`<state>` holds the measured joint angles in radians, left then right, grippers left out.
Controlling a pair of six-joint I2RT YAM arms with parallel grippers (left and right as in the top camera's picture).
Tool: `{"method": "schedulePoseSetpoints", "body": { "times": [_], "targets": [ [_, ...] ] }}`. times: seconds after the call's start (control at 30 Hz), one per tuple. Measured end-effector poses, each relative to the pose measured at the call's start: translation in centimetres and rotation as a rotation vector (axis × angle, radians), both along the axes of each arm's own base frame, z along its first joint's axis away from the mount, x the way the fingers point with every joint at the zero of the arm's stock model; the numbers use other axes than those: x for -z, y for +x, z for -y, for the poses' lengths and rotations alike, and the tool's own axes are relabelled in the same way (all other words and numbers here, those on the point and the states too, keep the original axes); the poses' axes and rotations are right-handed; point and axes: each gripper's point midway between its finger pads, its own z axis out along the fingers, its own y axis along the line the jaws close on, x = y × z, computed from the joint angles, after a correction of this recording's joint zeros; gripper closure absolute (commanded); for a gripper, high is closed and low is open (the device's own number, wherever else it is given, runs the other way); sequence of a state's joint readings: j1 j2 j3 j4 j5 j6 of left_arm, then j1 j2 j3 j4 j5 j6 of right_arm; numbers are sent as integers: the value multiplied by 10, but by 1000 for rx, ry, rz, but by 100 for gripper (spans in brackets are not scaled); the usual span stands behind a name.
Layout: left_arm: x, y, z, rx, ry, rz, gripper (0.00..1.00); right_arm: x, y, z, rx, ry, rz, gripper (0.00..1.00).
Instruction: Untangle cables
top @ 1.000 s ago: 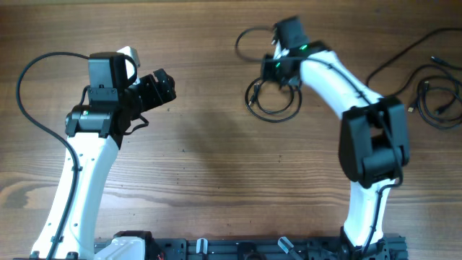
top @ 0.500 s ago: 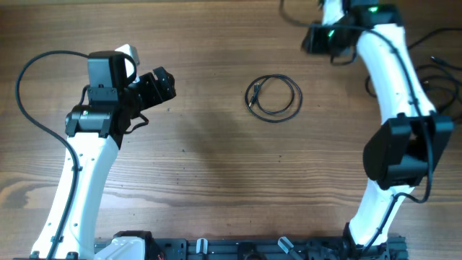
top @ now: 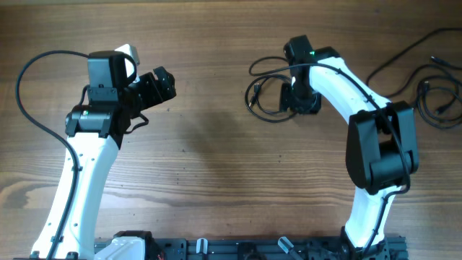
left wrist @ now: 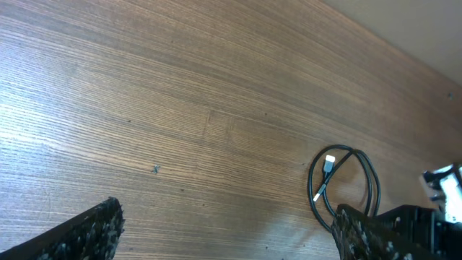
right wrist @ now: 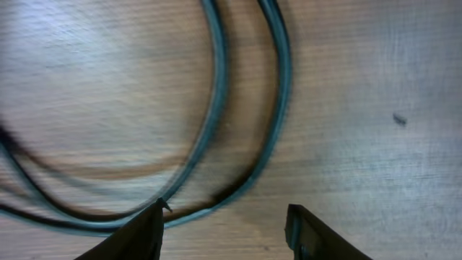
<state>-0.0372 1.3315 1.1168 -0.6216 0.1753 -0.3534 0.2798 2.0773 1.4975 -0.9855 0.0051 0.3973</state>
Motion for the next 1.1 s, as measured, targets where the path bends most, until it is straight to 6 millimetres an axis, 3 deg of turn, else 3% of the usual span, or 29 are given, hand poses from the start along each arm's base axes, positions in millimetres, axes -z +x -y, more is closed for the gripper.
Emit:
{"method": "schedulePoseSetpoints", "body": {
  "times": [0.3,0.53,0.73,0.9,1.1],
  "targets": [
    [0,0,0,0,0,0,6,14,9,-3,29,25,66,48],
    [0,0,0,0,0,-1,6,14,35,-9,29,49,175,49],
    [0,0,0,0,0,0,7,16,25,-6,30,37,136,63],
    [0,0,0,0,0,-1,7,17,19,-2,47,14,111,93],
    [0,0,0,0,0,-1,6,15,32,1,37,-3,160,96]
  ]
}}
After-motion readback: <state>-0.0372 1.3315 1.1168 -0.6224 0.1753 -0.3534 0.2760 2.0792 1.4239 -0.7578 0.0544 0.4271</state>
